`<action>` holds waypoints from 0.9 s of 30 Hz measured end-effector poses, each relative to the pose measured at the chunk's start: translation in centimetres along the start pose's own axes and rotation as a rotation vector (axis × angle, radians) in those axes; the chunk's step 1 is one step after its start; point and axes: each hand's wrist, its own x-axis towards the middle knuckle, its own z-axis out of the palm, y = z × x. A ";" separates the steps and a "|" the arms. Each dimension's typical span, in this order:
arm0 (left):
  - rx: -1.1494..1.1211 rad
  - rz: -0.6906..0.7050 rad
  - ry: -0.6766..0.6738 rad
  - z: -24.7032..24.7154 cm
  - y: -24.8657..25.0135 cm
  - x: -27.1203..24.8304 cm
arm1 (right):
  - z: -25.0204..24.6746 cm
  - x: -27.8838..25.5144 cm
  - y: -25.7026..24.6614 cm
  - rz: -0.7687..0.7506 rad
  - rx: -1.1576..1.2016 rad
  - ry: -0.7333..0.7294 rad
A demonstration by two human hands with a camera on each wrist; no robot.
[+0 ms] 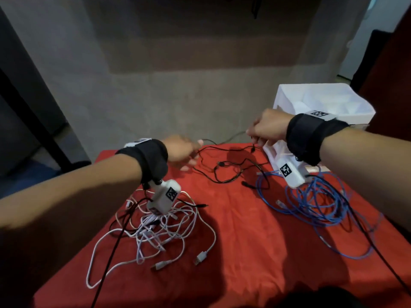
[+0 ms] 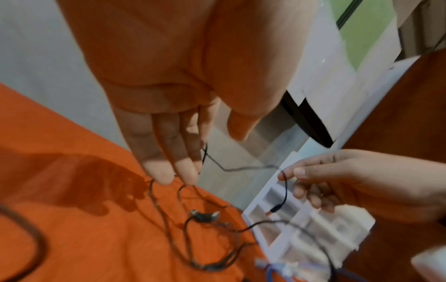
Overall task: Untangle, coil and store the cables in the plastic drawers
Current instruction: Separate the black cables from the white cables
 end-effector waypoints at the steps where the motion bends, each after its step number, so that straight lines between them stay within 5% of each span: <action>1: 0.089 -0.002 -0.025 0.1 -0.8 0.2 | 0.2 0.1 0.7 0.009 -0.057 -0.011; 5: 0.580 0.147 0.005 -1.2 -4.3 -0.8 | 1.4 -0.6 1.9 -0.092 -0.162 0.056; 10: 1.096 0.232 -0.322 -1.9 -7.6 -3.3 | 4.7 -3.2 -0.4 -0.325 -0.196 0.114; 19: 1.118 0.164 -0.396 -3.0 -8.3 -4.5 | 9.9 -4.9 -3.4 -0.416 -0.201 -0.061; 27: 0.871 0.426 0.018 -5.0 -5.8 -6.9 | 12.1 -5.8 -6.0 -0.542 -0.140 -0.078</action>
